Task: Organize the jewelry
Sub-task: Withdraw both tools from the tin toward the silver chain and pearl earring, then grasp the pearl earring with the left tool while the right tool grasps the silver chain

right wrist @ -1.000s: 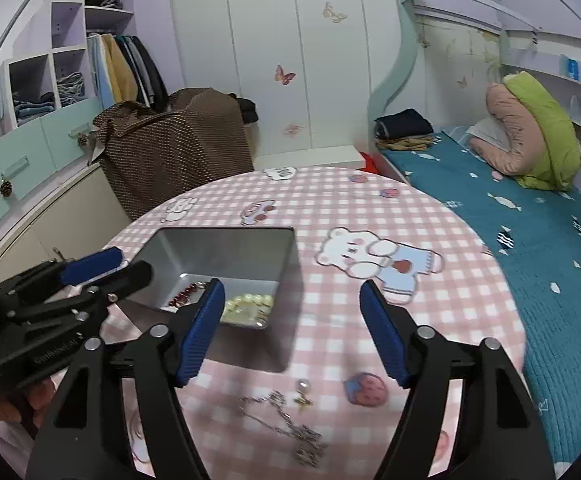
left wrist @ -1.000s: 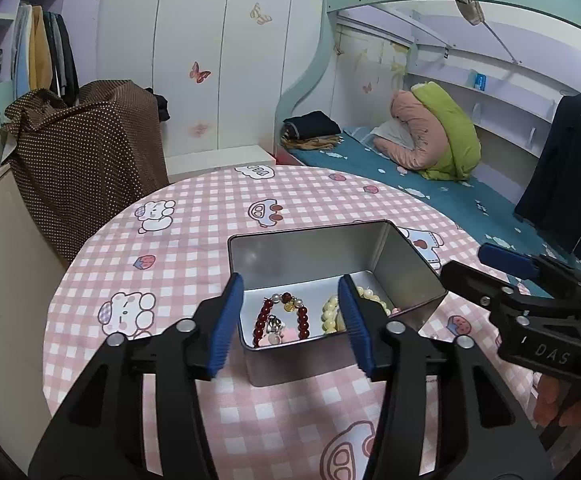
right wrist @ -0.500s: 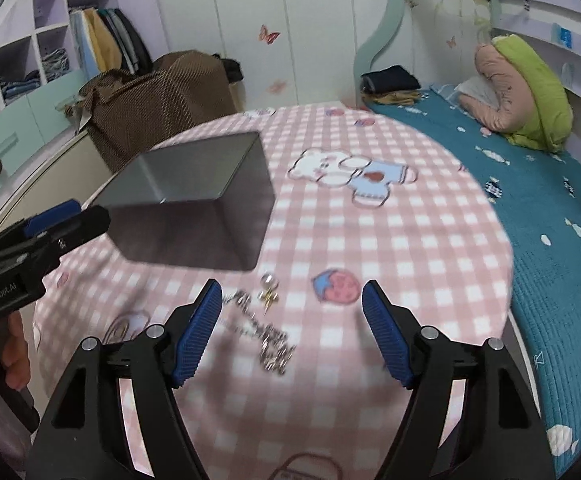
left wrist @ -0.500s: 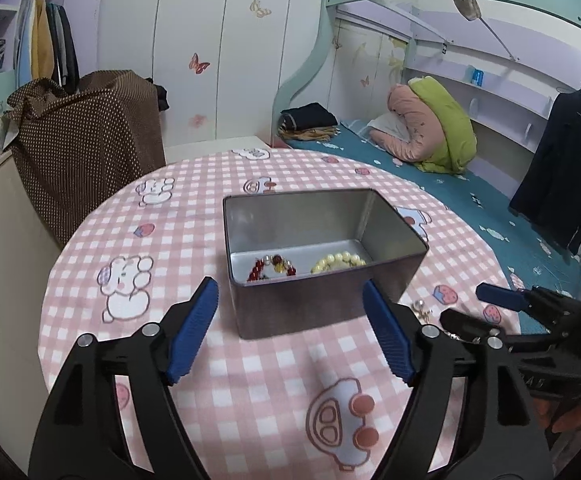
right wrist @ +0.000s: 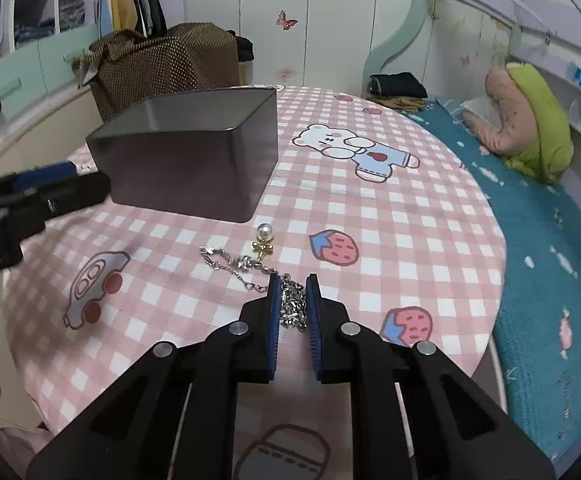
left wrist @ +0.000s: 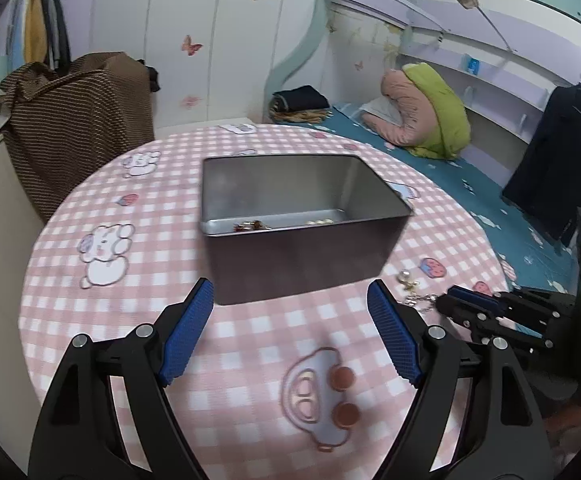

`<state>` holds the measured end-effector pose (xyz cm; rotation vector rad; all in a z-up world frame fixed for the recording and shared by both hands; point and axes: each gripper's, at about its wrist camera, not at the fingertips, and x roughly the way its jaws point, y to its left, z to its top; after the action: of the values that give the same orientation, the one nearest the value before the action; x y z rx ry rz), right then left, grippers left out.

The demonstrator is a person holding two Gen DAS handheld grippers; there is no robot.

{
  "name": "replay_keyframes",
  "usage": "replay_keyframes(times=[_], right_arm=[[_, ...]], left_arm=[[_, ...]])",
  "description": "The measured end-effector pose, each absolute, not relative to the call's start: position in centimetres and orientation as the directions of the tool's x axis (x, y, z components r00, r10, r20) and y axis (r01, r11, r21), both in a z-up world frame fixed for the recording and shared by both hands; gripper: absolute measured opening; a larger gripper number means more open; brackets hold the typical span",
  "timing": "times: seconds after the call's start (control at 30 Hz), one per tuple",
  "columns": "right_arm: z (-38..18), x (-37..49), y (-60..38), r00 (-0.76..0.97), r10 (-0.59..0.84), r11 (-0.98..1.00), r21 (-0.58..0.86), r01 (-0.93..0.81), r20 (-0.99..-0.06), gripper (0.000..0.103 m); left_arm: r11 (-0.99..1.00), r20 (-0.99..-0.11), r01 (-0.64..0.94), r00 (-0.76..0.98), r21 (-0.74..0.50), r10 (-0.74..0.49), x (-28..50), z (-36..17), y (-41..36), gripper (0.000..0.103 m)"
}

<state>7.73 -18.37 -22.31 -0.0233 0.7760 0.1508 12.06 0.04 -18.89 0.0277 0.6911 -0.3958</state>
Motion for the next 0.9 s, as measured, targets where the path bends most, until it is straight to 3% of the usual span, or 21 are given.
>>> replay_keyframes(times=[0.07,0.33,0.43,0.53,0.73,0.83,0.9], right_arm=[[-22.0,7.9,-19.1,0.713,0.120,0.992,0.048,-0.120,-0.691,0.004],[-20.6,8.5,-21.5,0.735,0.114,0.994,0.077,-0.084,-0.669,0.005],[-20.0,8.0,-22.2,0.730,0.194,0.980,0.156,-0.120,-0.655,0.015],[-19.9,7.6,-22.0,0.740,0.183,0.983,0.126,-0.132,-0.647,0.044],[-22.0,8.0,-20.6,0.699,0.161,0.984,0.064,-0.164,-0.697,0.043],[-22.2,8.2,-20.1,0.713,0.140,0.985,0.021,-0.173,-0.687,0.018],[-22.3,8.5,-20.5,0.710,0.153,0.984,0.043,-0.171,-0.687,0.017]], left_arm=[[0.915,-0.630,0.388,0.684,-0.115,-0.369,12.1,-19.0,-0.8,0.080],[0.878,-0.648,0.458,0.628,-0.140,-0.431,12.4,-19.8,-4.4,0.080],[0.876,-0.655,0.461,0.621,-0.139,-0.431,12.4,-20.1,-4.8,0.080],[0.882,-0.656,0.448,0.623,-0.147,-0.426,12.7,-20.1,-4.4,0.080],[0.897,-0.670,0.414,0.625,-0.152,-0.402,13.1,-20.5,-3.4,0.079],[0.899,-0.674,0.410,0.623,-0.153,-0.398,13.1,-20.7,-3.2,0.080],[0.895,-0.673,0.416,0.617,-0.159,-0.407,13.1,-20.7,-3.5,0.080]])
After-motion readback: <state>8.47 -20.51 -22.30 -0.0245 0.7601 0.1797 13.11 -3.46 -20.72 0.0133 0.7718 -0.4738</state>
